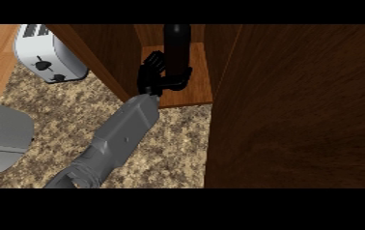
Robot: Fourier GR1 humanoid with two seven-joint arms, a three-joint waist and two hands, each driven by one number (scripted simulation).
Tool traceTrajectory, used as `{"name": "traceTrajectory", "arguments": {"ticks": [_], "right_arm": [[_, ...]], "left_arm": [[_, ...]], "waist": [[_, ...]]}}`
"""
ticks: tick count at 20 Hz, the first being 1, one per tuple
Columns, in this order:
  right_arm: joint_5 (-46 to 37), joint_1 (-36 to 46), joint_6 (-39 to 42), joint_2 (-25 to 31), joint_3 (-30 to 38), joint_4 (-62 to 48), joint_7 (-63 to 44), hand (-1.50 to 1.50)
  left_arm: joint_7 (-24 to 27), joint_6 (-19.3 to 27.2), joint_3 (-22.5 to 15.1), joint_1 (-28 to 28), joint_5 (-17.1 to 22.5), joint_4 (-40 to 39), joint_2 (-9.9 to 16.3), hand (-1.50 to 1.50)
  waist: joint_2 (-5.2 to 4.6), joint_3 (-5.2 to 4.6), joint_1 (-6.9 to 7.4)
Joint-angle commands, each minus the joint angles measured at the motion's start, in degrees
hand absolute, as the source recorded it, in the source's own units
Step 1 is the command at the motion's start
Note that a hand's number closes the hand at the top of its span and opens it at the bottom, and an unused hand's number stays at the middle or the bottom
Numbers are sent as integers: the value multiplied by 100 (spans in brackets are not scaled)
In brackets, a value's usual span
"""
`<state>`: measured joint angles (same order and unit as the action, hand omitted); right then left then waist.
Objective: Pick up the wine, place it into the cabinet and close the cabinet
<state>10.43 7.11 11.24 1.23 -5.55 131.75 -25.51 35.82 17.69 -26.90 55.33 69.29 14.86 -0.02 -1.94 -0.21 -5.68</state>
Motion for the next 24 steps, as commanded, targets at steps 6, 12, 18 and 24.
{"name": "traceTrajectory", "arguments": {"ticks": [6,12,18,24], "right_arm": [[96,-101,35,21,-5,106,-27,-150],[160,115,-3,-10,-6,-21,-81,-150],[108,-182,209,75,45,-121,238,-150],[85,97,74,14,13,-162,102,-150]], "left_arm": [[60,269,-476,10,388,565,2,150],[489,361,-564,-205,889,897,2,150],[649,537,-585,-24,1329,795,2,-150],[742,603,-815,89,1647,686,2,-150]], "waist": [[50,12,-137],[24,4,-199],[14,14,-201],[1,10,-180]]}}
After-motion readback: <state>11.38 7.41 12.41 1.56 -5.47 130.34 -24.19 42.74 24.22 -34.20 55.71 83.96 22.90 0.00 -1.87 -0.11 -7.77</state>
